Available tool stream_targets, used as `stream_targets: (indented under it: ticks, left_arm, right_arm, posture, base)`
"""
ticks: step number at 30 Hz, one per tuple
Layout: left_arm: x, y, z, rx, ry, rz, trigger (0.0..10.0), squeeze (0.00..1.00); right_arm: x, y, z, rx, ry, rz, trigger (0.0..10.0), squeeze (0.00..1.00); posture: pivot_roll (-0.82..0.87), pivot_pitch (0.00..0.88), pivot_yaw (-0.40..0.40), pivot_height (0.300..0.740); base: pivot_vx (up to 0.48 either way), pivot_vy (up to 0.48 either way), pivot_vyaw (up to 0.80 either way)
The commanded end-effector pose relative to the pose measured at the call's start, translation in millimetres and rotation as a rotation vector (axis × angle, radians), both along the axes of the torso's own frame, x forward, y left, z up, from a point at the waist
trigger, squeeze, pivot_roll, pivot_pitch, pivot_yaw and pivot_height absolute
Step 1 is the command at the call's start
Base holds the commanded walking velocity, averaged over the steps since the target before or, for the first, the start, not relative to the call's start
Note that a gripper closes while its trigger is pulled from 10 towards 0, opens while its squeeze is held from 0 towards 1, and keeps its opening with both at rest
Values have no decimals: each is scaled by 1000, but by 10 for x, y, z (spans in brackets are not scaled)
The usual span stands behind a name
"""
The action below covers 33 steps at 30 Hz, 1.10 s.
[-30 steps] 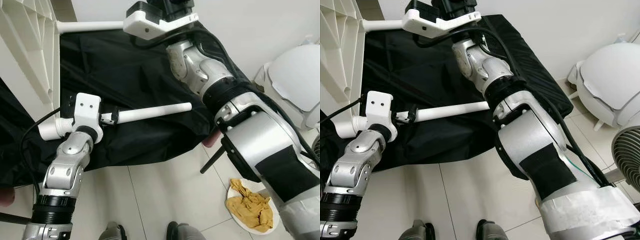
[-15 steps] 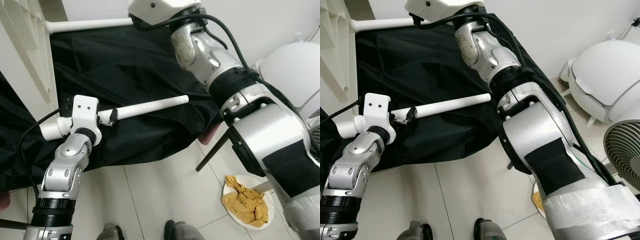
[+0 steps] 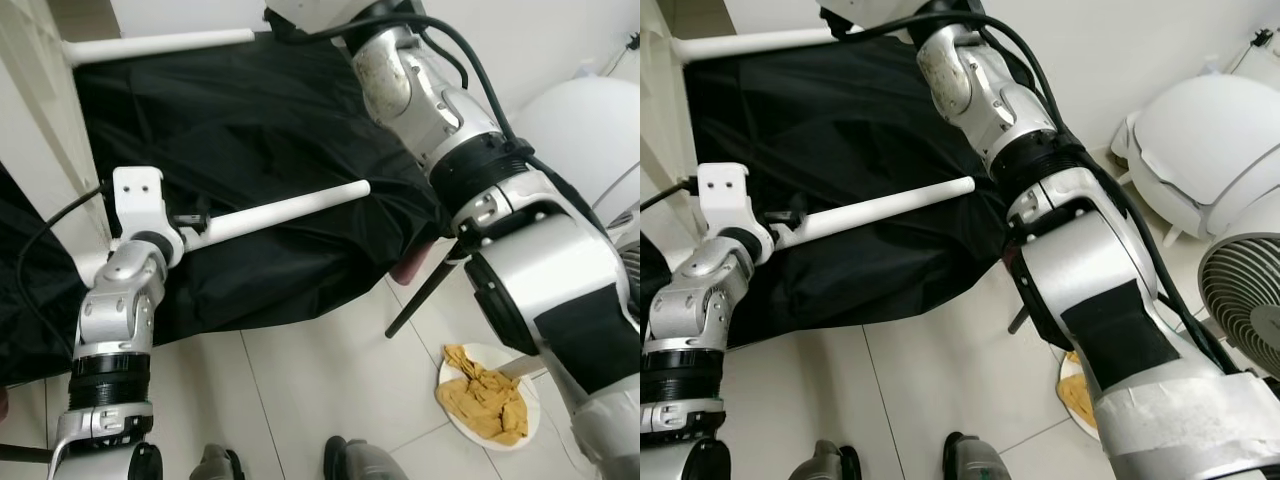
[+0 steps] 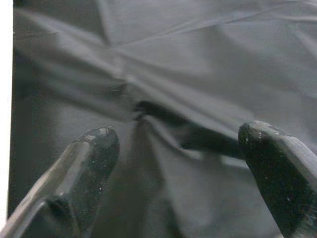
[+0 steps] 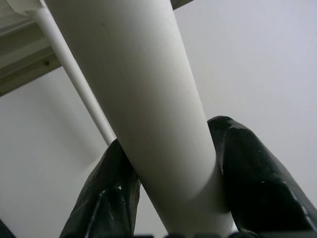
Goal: Building children table
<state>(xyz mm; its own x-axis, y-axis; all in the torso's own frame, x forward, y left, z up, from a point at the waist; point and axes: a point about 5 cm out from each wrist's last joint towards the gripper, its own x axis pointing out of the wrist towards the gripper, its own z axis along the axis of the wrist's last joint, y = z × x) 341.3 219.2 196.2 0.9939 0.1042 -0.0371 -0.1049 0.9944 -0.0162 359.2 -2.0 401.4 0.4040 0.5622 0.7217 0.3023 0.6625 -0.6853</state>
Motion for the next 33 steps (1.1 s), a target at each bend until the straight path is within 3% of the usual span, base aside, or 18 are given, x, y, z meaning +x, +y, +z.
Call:
stream_targets:
  ticks: [1,4,8,11,16,18,19,20,22,23,27,33]
  left_arm:
    - [-97,278,-131,34,76,483,10000,0]
    - [-110,312,-130,64,84,511,10000,0]
    - [-172,454,-74,152,106,574,10000,0]
    - [-179,472,-51,162,104,578,10000,0]
    - [-216,582,130,260,74,555,10000,0]
    - [-216,582,130,260,74,555,10000,0]
    - [-221,599,159,279,70,549,10000,0]
    - [-237,670,231,336,67,543,10000,0]
    - [-237,670,231,336,67,543,10000,0]
    - [-260,794,335,401,65,555,10000,0]
    - [-278,902,438,454,64,574,10000,0]
    - [-267,1088,867,553,-9,598,10000,0]
  right_arm:
    - [-100,34,39,163,66,176,0,0]
    - [-90,-6,53,183,90,182,0,0]
    - [-40,-272,201,243,143,163,0,0]
    - [-27,-323,224,253,155,156,0,0]
    - [36,-686,354,322,174,83,0,0]
    - [36,-686,354,322,174,83,0,0]
    - [40,-742,371,332,173,68,0,0]
    - [58,-896,400,373,185,41,0,0]
    - [58,-896,400,373,185,41,0,0]
    - [79,-1088,432,443,206,20,0,0]
    - [93,-1228,446,500,223,5,0,0]
    - [125,-1433,419,617,299,34,0,0]
  posture:
    - [15,222,-27,740]
    - [15,222,-27,740]
    - [6,228,-22,740]
    - [6,228,-21,740]
    - [9,220,-9,740]
    - [9,220,-9,740]
    - [9,220,-9,740]
    - [22,214,-3,740]
    - [22,214,-3,740]
    - [24,213,3,740]
    - [29,212,6,740]
    - [37,211,22,740]
  base:
    - [0,0,0]
    - [0,0,0]
    - [0,0,0]
    - [0,0,0]
    - [0,0,0]
    - [0,0,0]
    - [0,0,0]
    - [0,0,0]
    - [0,0,0]
    - [0,0,0]
    - [0,0,0]
    - [0,0,0]
